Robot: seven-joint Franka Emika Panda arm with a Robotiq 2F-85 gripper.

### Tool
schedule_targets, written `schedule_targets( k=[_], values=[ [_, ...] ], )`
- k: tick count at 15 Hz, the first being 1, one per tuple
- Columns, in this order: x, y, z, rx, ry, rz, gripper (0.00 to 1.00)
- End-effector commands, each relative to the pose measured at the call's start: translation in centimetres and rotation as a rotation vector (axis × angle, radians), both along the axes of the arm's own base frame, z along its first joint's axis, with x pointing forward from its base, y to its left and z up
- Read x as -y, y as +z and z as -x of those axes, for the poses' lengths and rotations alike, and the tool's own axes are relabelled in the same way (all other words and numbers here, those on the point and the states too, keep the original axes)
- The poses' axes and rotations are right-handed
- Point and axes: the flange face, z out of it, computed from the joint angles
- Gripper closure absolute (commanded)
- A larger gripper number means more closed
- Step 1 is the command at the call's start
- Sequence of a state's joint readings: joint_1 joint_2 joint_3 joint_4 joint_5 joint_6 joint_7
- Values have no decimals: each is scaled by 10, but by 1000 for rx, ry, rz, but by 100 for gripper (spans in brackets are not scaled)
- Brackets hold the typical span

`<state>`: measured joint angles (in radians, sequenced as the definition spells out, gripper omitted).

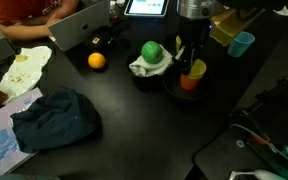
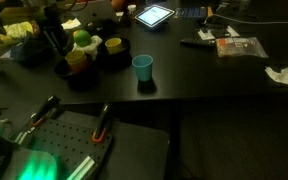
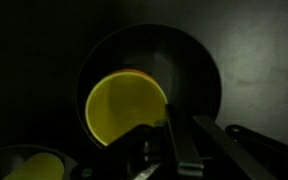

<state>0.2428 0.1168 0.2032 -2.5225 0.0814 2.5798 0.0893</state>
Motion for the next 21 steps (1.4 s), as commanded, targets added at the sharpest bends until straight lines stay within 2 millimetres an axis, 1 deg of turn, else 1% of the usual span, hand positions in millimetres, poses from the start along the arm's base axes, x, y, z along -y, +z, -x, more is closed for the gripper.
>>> schedule_targets(
  k=[1,4,5,6,8,9,12,13,17,18,21],
  values=[
    [10,3,-10,-55,-57,-40,87],
    [14,9,-13,-13,-72,-37,87],
    [14,11,-13,-1,-69,-35,85],
    [13,11,-13,-1,-69,-38,83],
    [13,10,-13,-4,-70,-34,83],
    [13,12,-13,-1,-69,-32,62],
    [13,27,-13,53,-57,7,44],
    [13,34,-14,73,-53,28,35],
    [17,57,-21,155,-51,100,6],
    [17,61,-22,167,-51,117,0],
    [18,69,-26,194,-62,143,0]
  ],
)
